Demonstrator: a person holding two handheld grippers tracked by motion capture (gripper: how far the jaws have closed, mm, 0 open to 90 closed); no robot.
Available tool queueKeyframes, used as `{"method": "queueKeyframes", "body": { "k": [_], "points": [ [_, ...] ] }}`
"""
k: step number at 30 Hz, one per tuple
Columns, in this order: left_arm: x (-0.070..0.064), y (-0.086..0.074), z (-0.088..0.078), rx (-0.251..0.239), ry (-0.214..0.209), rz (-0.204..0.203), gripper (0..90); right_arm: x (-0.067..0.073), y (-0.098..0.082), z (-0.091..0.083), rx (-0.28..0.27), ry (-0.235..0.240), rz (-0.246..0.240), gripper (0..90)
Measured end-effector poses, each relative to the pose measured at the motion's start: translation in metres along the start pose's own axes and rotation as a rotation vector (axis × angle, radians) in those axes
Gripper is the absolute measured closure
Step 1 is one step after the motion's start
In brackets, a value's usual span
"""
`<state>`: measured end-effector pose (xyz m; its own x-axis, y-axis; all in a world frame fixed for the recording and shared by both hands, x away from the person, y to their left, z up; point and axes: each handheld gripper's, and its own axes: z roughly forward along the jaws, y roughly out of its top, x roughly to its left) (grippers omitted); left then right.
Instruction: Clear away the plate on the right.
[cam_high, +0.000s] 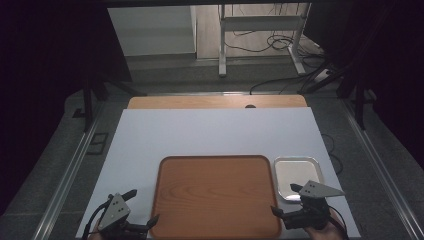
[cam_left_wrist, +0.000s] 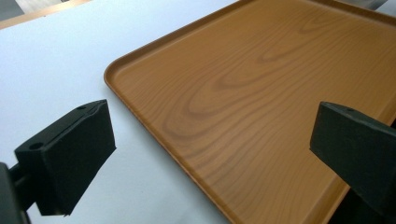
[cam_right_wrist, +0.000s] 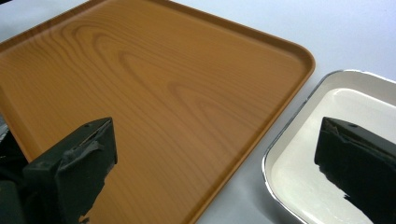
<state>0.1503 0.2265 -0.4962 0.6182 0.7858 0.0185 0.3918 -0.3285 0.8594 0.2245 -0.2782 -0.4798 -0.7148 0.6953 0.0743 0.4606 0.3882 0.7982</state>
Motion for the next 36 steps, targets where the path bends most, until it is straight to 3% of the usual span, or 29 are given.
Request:
{"method": "queueKeyframes", "body": {
  "k": [7,13,24,36],
  "points": [
    [-0.003,0.001,0.002,0.015,0.008,0.031,0.0,0.001,0.000,0.001,0.013,-0.010,-0.011,0.0],
    [-0.003,0.001,0.003,0.021,0.015,0.035,0.0,-0.003,0.001,-0.002,-0.001,-0.026,0.002,0.0],
    [-0.004,0.002,0.004,0.028,0.020,0.050,0.0,-0.021,0.000,-0.009,-0.048,-0.071,0.086,0.0],
    [-0.005,0.002,0.004,0.035,0.025,0.055,0.0,-0.040,0.001,-0.007,-0.029,-0.121,0.093,0.0]
  ]
}}
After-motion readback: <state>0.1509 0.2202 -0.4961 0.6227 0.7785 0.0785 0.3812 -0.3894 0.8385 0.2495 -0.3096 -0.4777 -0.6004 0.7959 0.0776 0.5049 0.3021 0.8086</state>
